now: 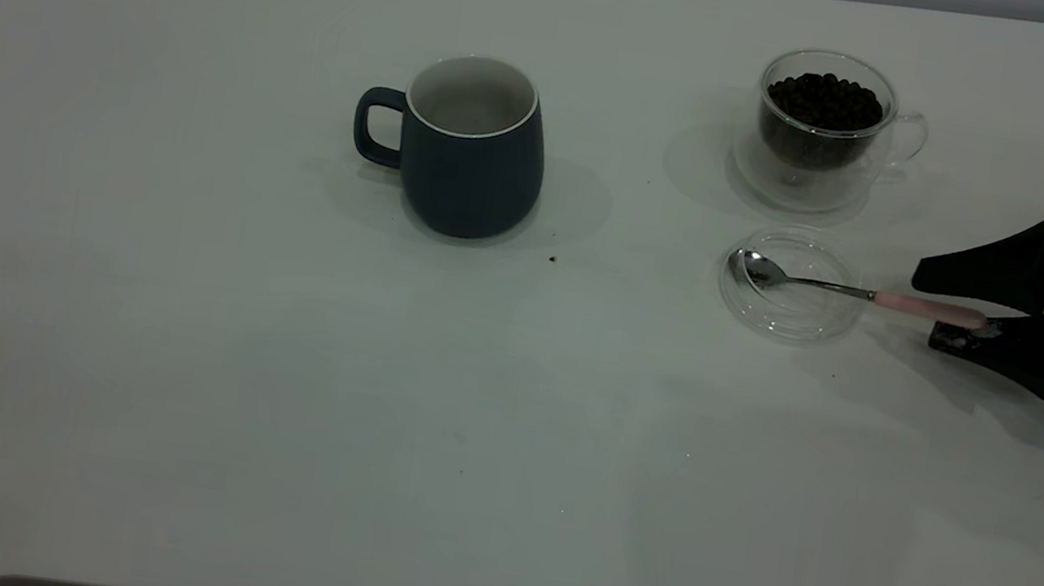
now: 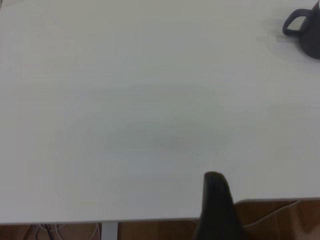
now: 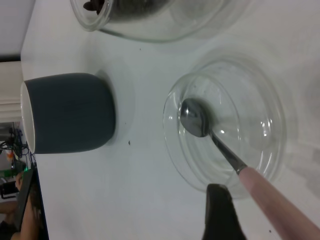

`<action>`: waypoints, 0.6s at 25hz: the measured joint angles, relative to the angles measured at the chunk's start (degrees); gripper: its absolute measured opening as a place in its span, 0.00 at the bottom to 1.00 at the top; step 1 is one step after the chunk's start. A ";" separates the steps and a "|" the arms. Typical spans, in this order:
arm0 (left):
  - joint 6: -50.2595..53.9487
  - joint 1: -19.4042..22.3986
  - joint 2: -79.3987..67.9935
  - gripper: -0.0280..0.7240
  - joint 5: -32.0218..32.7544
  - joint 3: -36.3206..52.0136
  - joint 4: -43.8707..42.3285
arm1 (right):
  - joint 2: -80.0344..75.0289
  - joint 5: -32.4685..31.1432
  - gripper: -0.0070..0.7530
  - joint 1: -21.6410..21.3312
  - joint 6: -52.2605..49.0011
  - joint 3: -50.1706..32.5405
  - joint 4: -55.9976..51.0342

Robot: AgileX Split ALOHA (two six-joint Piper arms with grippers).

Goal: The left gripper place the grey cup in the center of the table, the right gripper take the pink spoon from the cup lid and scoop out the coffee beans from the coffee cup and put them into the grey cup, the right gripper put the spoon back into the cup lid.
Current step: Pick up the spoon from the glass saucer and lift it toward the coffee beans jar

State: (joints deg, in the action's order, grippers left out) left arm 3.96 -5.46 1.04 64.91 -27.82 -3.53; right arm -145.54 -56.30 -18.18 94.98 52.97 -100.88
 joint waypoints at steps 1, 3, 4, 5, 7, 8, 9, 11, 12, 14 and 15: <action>0.00 0.00 0.00 0.79 0.00 0.00 0.00 | 0.00 0.00 0.64 0.00 0.07 0.00 0.06; -0.06 0.00 0.00 0.79 0.00 0.00 0.00 | 0.00 0.05 0.57 0.00 0.07 0.00 0.48; -0.06 0.00 0.00 0.79 0.00 0.00 0.00 | 0.00 0.05 0.54 0.13 0.07 0.00 0.84; -0.06 0.00 0.00 0.79 0.00 0.00 0.00 | 0.00 0.05 0.50 0.26 0.12 0.00 1.11; -0.06 0.00 0.00 0.79 0.00 0.00 0.00 | 0.00 0.05 0.42 0.52 0.56 0.00 1.37; -0.06 0.00 0.00 0.79 0.00 0.00 0.00 | 0.00 0.05 0.39 0.65 0.69 0.00 1.45; -0.06 0.00 0.00 0.79 0.00 0.00 0.00 | 0.00 0.05 0.33 0.66 0.74 0.00 1.50; -0.06 0.00 0.00 0.79 0.00 0.00 0.00 | 0.00 0.05 0.24 0.89 0.74 0.00 1.57; -0.06 0.00 0.00 0.79 0.00 0.00 0.00 | 0.00 -0.48 0.20 0.94 0.75 0.00 1.77; -0.06 0.00 0.00 0.79 0.00 0.00 0.00 | 0.00 -1.77 0.14 1.02 0.75 0.02 2.36; -0.06 0.00 0.00 0.79 0.00 0.00 0.00 | 0.00 -1.84 0.14 1.07 0.80 0.07 2.63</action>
State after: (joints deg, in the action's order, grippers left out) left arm 3.90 -5.46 1.04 64.91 -27.82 -3.53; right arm -145.54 -58.13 -17.11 95.78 53.04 -98.25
